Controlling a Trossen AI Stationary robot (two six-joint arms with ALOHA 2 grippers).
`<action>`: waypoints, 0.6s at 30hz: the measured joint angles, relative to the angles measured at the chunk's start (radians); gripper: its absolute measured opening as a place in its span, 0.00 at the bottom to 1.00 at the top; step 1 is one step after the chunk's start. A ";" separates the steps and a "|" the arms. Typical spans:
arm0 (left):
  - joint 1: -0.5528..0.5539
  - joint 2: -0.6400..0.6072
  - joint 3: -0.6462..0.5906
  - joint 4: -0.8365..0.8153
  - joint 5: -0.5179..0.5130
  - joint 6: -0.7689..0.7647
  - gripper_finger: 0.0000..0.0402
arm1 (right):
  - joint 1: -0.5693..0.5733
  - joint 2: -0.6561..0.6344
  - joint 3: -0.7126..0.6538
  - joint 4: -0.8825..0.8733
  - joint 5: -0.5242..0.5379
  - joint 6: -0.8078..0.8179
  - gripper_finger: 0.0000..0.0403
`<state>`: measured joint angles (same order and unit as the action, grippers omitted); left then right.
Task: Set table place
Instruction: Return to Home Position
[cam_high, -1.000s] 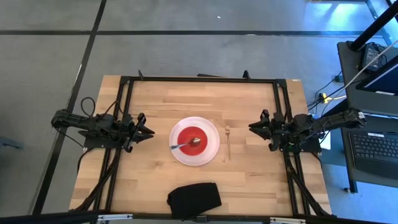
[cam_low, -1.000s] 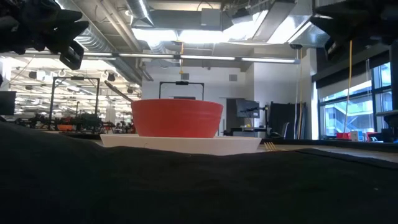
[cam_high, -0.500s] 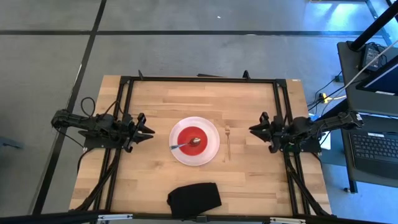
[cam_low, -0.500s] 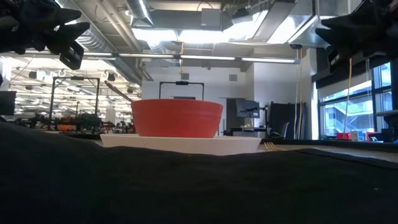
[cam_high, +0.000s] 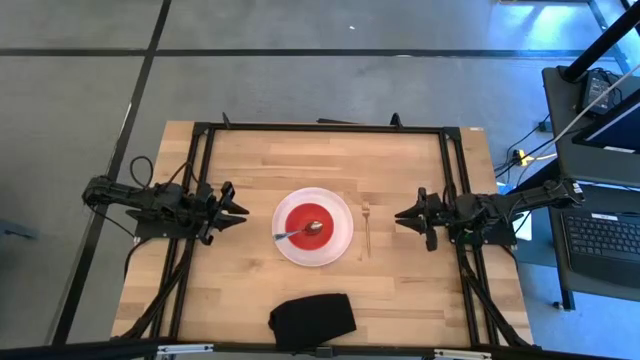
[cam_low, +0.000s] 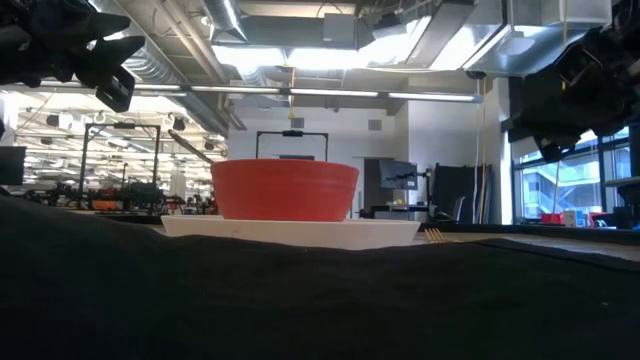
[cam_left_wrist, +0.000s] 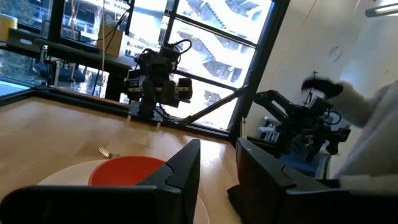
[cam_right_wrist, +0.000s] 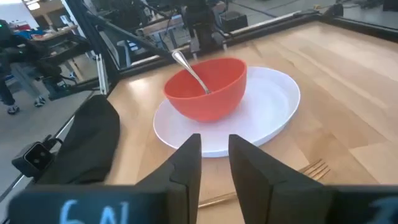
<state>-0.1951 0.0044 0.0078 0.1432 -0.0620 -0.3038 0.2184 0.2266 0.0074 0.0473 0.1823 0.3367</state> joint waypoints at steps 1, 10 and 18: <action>0.000 0.000 0.000 0.000 0.000 0.000 0.24 | 0.000 0.000 0.000 0.000 0.000 0.000 0.21; 0.000 0.000 0.000 0.000 0.000 0.000 0.20 | 0.000 0.000 0.000 0.000 0.000 0.000 0.21; 0.000 0.000 0.000 0.000 0.000 0.000 0.18 | 0.000 -0.003 0.001 0.183 0.121 -0.034 0.21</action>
<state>-0.1951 0.0044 0.0078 0.1432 -0.0618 -0.3038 0.2180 0.2234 0.0080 0.2301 0.3037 0.3022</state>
